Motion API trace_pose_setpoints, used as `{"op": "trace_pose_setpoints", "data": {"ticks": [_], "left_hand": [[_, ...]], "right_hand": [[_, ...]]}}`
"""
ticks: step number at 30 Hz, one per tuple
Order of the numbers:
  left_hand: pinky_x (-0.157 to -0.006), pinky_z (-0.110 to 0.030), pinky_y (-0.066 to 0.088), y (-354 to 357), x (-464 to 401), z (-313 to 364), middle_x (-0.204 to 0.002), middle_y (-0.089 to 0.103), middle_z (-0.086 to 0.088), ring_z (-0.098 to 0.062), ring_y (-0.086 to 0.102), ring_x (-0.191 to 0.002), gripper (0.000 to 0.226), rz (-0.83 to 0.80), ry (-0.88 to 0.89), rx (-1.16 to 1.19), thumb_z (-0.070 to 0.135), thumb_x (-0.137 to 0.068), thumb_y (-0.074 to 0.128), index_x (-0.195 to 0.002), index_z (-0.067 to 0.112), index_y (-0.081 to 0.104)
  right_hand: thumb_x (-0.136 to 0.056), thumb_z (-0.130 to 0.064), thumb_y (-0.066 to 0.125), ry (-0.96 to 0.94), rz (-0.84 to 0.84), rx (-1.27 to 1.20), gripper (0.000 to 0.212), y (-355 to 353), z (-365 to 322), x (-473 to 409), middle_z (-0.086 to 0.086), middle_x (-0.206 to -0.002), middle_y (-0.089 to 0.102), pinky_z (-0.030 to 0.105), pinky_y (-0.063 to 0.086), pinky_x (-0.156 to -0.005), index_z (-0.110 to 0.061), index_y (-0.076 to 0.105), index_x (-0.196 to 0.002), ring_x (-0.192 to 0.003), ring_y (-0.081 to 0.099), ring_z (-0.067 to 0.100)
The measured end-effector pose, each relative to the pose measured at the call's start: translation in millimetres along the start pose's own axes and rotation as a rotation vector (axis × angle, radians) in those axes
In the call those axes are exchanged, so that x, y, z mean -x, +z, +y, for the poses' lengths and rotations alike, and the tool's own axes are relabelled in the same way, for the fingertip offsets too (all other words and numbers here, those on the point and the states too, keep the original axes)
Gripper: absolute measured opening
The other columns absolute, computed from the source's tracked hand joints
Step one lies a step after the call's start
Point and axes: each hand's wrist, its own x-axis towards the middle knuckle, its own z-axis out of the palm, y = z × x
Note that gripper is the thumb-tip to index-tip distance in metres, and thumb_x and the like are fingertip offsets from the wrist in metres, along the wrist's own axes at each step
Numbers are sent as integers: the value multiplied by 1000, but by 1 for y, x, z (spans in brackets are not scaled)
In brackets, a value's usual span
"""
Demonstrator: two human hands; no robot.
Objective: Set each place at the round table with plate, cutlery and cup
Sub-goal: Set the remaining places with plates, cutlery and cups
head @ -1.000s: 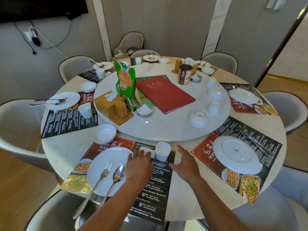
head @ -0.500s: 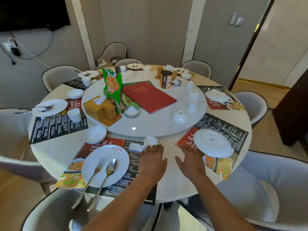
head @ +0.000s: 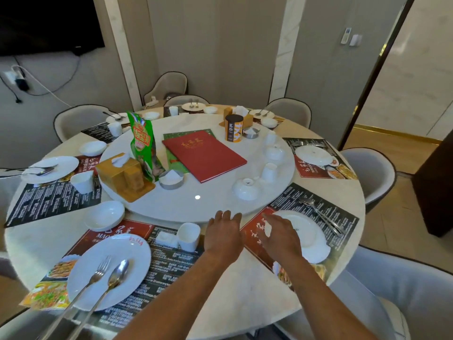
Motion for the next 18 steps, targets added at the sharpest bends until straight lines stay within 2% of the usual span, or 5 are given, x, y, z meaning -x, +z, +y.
{"op": "trace_pose_setpoints", "data": {"ticks": [6, 11, 15, 18], "left_hand": [[-117, -42, 31, 15, -50, 36, -154, 42, -3, -26, 35, -143, 59, -5, -79, 1, 49, -98, 54, -151, 28, 38], [-118, -43, 29, 36, -85, 48, -156, 39, -2, -26, 35, -143, 60, -24, -93, -4, 47, -97, 57, -151, 30, 36], [-119, -45, 28, 52, -128, 39, -159, 31, -3, -27, 29, -145, 74, -44, -66, -15, 57, -91, 61, -152, 32, 29], [-122, -49, 18, 67, -162, 24, -166, 13, -9, -33, 14, -152, 87, -112, 22, -87, 67, -90, 55, -157, 28, 16]], "right_hand": [[-97, -44, 57, -62, -10, -10, 51, -18, 41, -51, -7, -148, 52, 39, 43, -110, -28, 51, -145, -140, 40, 18], [-99, -43, 55, -64, -52, -13, 49, -6, 65, -88, -5, -149, 52, 38, 40, -113, -25, 52, -144, -141, 39, 17], [-100, -43, 52, -96, -113, 31, 48, 13, 71, -131, -3, -149, 51, 39, 39, -114, -24, 52, -144, -140, 40, 18], [-100, -40, 49, -109, -180, 84, 49, 27, 73, -161, -1, -150, 49, 41, 39, -114, -23, 50, -145, -140, 40, 20]]}}
